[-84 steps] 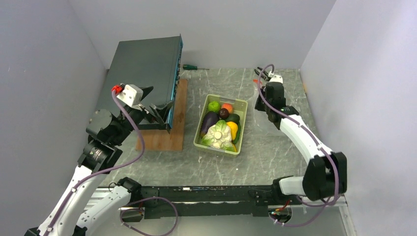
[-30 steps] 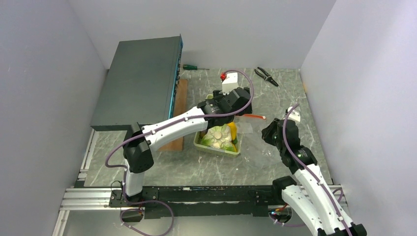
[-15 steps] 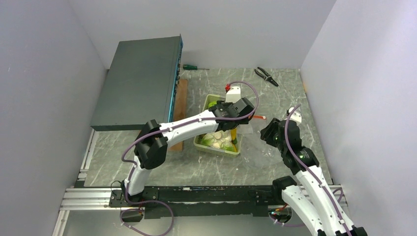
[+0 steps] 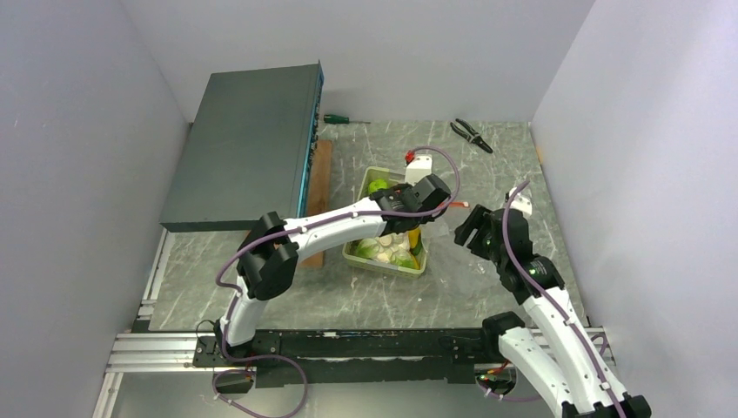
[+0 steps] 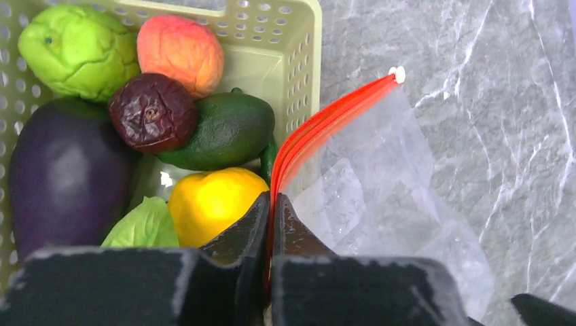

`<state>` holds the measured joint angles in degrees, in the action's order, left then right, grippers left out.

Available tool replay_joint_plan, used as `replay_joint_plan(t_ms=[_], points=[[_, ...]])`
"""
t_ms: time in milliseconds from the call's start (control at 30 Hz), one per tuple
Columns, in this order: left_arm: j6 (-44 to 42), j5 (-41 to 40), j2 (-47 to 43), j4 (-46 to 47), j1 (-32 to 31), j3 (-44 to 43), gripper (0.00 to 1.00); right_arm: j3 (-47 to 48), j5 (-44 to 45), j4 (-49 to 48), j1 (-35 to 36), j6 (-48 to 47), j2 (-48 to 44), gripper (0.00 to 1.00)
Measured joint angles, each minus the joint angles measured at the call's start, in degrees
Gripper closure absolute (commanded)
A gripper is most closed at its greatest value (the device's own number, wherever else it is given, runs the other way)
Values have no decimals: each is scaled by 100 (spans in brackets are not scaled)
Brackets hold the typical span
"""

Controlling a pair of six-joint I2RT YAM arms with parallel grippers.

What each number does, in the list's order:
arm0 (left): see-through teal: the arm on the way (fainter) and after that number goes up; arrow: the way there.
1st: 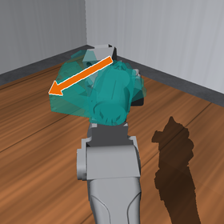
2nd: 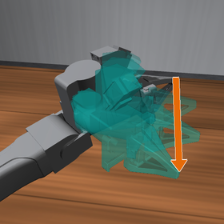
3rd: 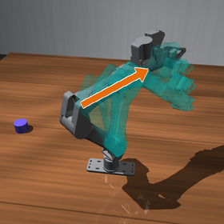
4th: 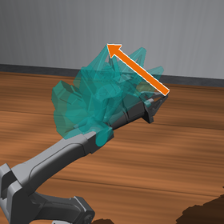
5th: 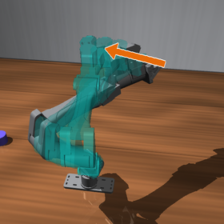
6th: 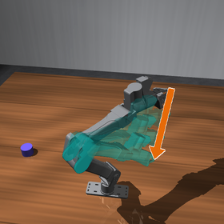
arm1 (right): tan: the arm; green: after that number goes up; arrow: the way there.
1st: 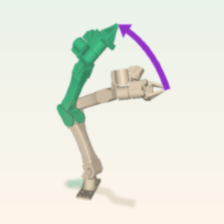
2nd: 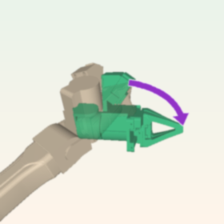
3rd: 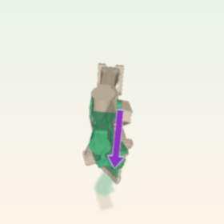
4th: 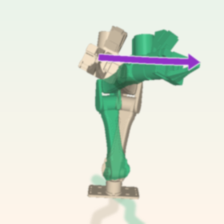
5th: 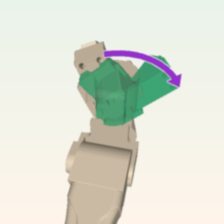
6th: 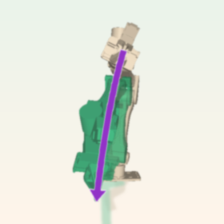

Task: Place the food in the zip-top bag and seal the zipper
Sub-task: Pick up the zipper food storage bag at the center of the board.

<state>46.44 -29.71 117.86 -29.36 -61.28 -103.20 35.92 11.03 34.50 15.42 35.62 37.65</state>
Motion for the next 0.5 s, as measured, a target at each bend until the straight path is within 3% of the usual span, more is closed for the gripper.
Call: replay_joint_plan(t_ms=[233, 367, 500], points=[[-588, 376, -511, 949, -37, 833, 100, 1121, 61, 621, -79, 0, 984, 11], [-1088, 542, -1069, 1908, -199, 1478, 100, 1954, -153, 1014, -529, -79, 1720, 11], [-1576, 640, -1523, 2994, -437, 2015, 100, 2531, -435, 1340, -1115, -72, 1893, 13]])
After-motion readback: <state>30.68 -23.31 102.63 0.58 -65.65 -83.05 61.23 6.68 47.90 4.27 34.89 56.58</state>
